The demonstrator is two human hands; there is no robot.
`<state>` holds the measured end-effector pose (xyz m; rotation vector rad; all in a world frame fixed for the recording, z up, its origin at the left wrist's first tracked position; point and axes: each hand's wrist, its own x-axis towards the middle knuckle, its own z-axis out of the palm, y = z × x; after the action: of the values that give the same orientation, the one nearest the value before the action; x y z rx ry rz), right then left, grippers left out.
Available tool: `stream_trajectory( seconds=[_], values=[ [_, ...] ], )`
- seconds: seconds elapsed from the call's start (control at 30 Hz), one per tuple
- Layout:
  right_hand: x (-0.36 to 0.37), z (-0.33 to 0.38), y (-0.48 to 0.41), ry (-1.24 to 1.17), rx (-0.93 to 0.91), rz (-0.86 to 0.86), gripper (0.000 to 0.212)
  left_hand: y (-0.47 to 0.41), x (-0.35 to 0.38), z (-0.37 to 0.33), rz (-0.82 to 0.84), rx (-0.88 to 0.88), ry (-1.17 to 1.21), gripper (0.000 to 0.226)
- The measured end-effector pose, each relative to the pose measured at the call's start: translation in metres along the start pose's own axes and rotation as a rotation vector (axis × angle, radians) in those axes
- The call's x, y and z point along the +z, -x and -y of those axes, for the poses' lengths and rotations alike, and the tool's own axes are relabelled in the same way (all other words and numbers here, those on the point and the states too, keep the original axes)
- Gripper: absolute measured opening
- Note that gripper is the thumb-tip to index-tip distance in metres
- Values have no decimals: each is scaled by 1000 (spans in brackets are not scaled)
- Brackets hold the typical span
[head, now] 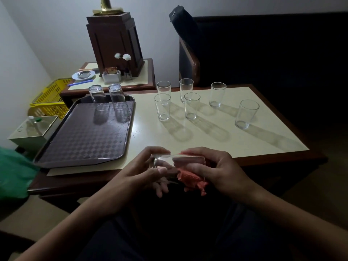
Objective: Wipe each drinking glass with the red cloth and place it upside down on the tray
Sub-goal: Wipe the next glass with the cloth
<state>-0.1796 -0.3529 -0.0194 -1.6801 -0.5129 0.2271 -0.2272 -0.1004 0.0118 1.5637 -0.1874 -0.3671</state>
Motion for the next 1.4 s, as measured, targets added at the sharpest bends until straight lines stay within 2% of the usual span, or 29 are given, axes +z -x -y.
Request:
stream_trajectory(
  seconds=[0.03, 0.07, 0.13, 0.17, 0.2, 0.27, 0.33, 0.37, 0.4, 0.43, 0.47, 0.57, 0.6, 0.63, 0.7, 0.77, 0.8, 0.83, 0.9, 0.97, 1.0, 1.03, 1.1, 1.13, 1.17, 1.23, 1.3, 1.33, 1.4],
  values=[
    [1, 0, 2, 83, -76, -48, 28, -1, -1, -1, 25, 1, -7, 38],
    [2, 2, 3, 234, -226, -101, 29, -1, -2, -3, 35, -25, -5, 37],
    [2, 7, 6, 504, -570, -106, 33, -2, 2, -4, 2, -131, 18, 54],
    [1, 7, 6, 574, -674, -86, 33, -2, 4, -3, -3, -175, 29, 63],
    [1, 6, 5, 580, -683, -74, 33, -2, 5, -2, 6, -185, 32, 67],
    [1, 3, 3, 418, -460, -82, 29, -2, 6, 1, 10, -116, 41, 60],
    [4, 1, 1, 13, -46, -40, 27, -2, 3, 3, 0, -21, 58, 47],
    [5, -1, 1, -106, 88, -37, 28, -3, 2, 3, -1, -1, 59, 45],
    [6, -2, 1, -123, 122, -39, 30, -3, 1, 3, -3, 7, 55, 44],
    [7, -1, 2, -44, 64, -54, 32, -5, 0, 4, -12, -3, 57, 43],
    [7, 1, 4, 98, -69, -84, 35, -6, 1, 4, -36, -37, 63, 44],
    [8, 6, 7, 518, -553, -90, 35, -8, 3, 7, -78, -195, 35, 68],
    [7, 4, 7, 545, -596, -76, 33, -8, 4, 8, -51, -203, 41, 70],
    [5, 3, 6, 477, -535, -64, 31, -7, 4, 9, -26, -174, 58, 64],
    [1, 7, 4, 143, -201, -54, 30, -5, 2, 11, 27, -49, 31, 48],
    [1, 1, 1, -123, 95, 9, 29, -4, -2, 12, 53, 43, -33, 49],
    [1, -2, 0, -145, 144, 28, 29, -5, -4, 13, 58, 63, -48, 49],
    [3, -2, 1, -83, 113, 29, 31, -6, -4, 13, 58, 64, -36, 46],
    [2, 6, 4, 145, -84, 33, 36, -10, -4, 12, -2, 0, 49, 43],
    [-5, 15, 5, 364, -234, 124, 42, -14, -5, 13, -114, -116, 149, 56],
    [-12, 19, 4, 399, -240, 152, 43, -15, -6, 15, -162, -166, 161, 60],
    [-20, 24, 1, 323, -159, 135, 41, -16, -7, 15, -203, -199, 139, 64],
    [-36, 32, -7, 15, 94, -7, 32, -17, -11, 18, -267, -204, 19, 78],
    [-41, 35, -10, -66, 170, -73, 30, -18, -11, 19, -293, -186, -65, 84],
    [-42, 35, -12, -50, 211, -96, 33, -19, -11, 19, -314, -165, -141, 87],
    [-30, 28, -6, 180, 227, -5, 51, -21, -5, 21, -330, -130, -217, 88],
    [0, 19, 7, 481, 140, 182, 81, -23, 3, 23, -332, -120, -238, 85],
    [14, 12, 14, 637, 38, 245, 93, -23, 5, 24, -331, -118, -253, 84],
    [32, -4, 21, 860, -243, 281, 104, -20, 5, 24, -325, -122, -293, 83]
  ],
)
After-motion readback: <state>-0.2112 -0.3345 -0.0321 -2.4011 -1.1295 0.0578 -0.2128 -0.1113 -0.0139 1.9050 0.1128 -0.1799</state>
